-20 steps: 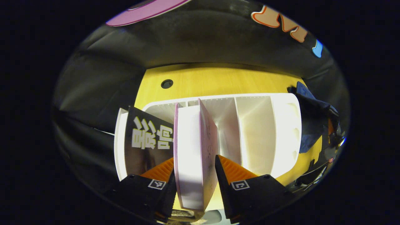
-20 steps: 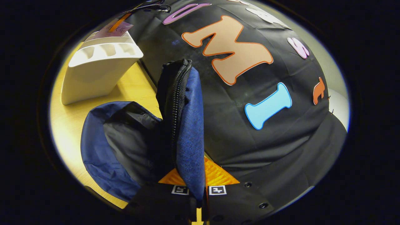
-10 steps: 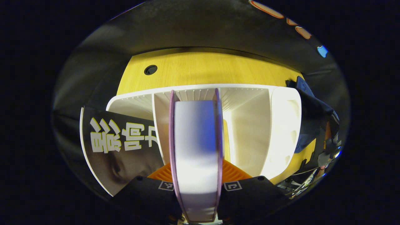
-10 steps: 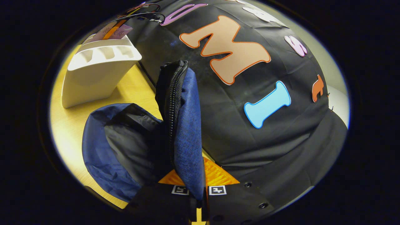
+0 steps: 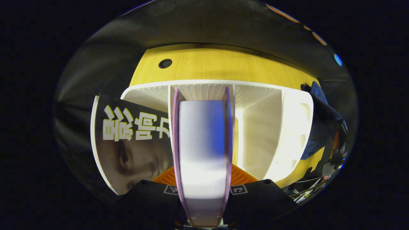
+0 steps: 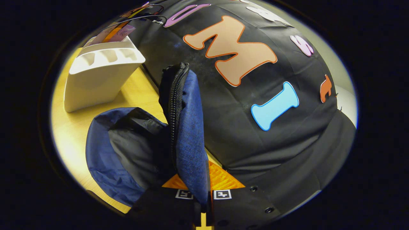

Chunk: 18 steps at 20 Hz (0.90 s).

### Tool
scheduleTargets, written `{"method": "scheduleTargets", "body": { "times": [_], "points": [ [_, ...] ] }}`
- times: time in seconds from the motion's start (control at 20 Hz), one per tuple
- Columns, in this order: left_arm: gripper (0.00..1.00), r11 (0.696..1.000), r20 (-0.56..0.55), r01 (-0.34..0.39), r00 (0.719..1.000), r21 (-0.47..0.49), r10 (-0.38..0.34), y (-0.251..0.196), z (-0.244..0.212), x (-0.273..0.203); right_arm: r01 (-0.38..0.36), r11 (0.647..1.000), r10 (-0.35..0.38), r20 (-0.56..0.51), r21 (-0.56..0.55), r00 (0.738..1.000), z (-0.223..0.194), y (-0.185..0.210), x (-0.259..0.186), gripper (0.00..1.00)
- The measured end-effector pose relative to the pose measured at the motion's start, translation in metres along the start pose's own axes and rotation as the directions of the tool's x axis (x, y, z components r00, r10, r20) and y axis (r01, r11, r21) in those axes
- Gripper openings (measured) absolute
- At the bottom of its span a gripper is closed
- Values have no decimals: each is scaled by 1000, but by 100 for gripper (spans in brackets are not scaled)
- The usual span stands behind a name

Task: Open the schoolbag, grab two books from the bookshelf and put them into the schoolbag.

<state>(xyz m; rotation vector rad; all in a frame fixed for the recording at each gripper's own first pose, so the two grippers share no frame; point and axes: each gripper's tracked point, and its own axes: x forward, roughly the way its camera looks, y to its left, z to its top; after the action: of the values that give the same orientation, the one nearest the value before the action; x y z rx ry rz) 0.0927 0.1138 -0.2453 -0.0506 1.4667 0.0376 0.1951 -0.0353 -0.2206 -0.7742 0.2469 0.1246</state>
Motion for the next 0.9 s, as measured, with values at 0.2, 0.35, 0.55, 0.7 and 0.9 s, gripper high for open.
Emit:
{"method": "scheduleTargets", "body": {
  "times": [0.2,0.35,0.55,0.7,0.9],
  "points": [
    [41,999,37,-8,999,47,6,2,-17,-42,-6,1000,6,3,24,1000,-1,-2,-1,7],
    [41,999,95,-34,995,38,30,8,-31,-83,-16,1000,16,9,26,1000,-3,-5,-1,7],
    [41,999,195,-23,980,-41,31,3,-49,-146,-34,999,33,18,35,999,-6,-9,-2,7],
    [41,994,275,36,961,-102,-7,-15,-60,-191,-39,998,37,27,48,999,-7,-14,-3,7],
    [41,978,384,171,916,-116,-115,-58,-67,-219,-48,996,45,34,75,998,-11,-20,-4,6]
  ]
}}
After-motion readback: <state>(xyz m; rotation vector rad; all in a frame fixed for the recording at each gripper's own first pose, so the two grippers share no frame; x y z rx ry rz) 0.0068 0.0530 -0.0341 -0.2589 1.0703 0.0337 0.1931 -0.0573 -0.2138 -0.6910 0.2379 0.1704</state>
